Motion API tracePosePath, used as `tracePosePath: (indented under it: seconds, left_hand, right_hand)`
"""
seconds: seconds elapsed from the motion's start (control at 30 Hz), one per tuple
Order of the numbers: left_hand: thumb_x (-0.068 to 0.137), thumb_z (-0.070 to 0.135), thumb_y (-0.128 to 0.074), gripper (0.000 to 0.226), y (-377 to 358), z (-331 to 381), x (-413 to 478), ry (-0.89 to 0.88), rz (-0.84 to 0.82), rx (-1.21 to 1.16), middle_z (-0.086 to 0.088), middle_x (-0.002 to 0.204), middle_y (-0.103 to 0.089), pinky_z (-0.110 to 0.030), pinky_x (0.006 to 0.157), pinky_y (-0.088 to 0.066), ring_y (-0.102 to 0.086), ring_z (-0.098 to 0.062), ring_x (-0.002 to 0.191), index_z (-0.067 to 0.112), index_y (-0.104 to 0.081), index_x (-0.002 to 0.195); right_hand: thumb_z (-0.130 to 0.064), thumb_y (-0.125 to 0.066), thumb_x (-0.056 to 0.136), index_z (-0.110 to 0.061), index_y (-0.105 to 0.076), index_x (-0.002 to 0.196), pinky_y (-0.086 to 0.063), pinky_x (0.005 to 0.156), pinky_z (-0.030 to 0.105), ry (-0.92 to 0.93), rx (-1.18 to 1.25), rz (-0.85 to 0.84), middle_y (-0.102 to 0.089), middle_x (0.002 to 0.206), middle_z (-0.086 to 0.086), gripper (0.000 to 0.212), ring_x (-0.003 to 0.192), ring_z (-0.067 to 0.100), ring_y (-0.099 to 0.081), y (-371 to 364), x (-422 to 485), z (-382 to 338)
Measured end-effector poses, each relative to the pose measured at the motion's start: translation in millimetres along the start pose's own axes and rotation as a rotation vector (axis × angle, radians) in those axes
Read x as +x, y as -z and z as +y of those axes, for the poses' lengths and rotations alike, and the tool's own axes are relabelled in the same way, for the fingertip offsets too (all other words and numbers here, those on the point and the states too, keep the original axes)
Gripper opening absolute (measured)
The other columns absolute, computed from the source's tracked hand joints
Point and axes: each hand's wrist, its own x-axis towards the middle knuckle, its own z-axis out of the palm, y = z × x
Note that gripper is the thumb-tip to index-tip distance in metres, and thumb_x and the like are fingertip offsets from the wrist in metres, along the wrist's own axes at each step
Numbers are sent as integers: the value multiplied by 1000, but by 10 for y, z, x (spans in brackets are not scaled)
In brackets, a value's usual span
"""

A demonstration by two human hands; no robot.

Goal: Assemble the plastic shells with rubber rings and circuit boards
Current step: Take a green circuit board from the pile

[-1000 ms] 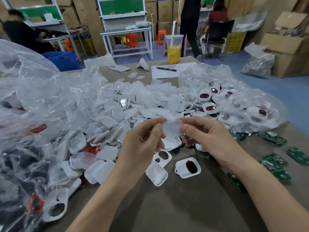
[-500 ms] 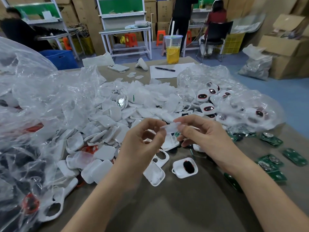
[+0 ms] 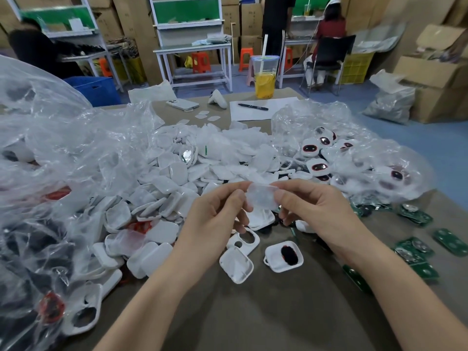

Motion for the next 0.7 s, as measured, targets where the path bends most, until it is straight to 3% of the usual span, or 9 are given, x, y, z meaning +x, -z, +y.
tracePosePath:
  seconds: [0.2,0.37,0.5,0.63,0.7]
  left_hand:
    - [105,21,-50,28,-1,14,-24,-30,-69,-20,3,88,-69,-20,64,-52,-62,-11,71,32,-75,107]
    - [90,46,-65,18,-23,7,-30,-16,-55,1,-2,92,-71,-33,68,-55,-64,-17,72,34,-71,101]
    - [85,57,-62,23,-61,6,-59,-11,-66,37,6,84,-69,-45,73,-57,-65,-17,65,38,-69,96]
    - [96,43,-62,10,-127,9,-90,-53,-47,30,13,78,-69,-17,61,-49,-64,-11,61,40,-69,90]
    - [97,36,-65,13,-173,13,-95,-69,-11,27,14,76,-69,-12,56,-46,-64,-7,60,41,-67,84]
  right_hand:
    - [-21,-71,91,-24,-79,98,-52,62,18,1,9,28,-71,75,5,12,65,11,-64,-4,13,6]
    - [-20,-71,91,-23,-78,97,-54,62,21,16,7,21,-72,78,2,10,66,12,-65,-11,12,9]
    - [-19,-70,92,-21,-77,96,-55,62,22,30,0,-5,-72,80,5,8,67,13,-66,-31,-2,5]
    - [-32,-70,85,-28,-77,92,-55,62,25,34,26,-47,-71,85,8,11,68,15,-63,-80,-27,-19]
    - [-32,-70,85,-30,-77,93,-54,61,25,36,23,-53,-70,87,12,11,66,16,-60,-105,-33,-18]
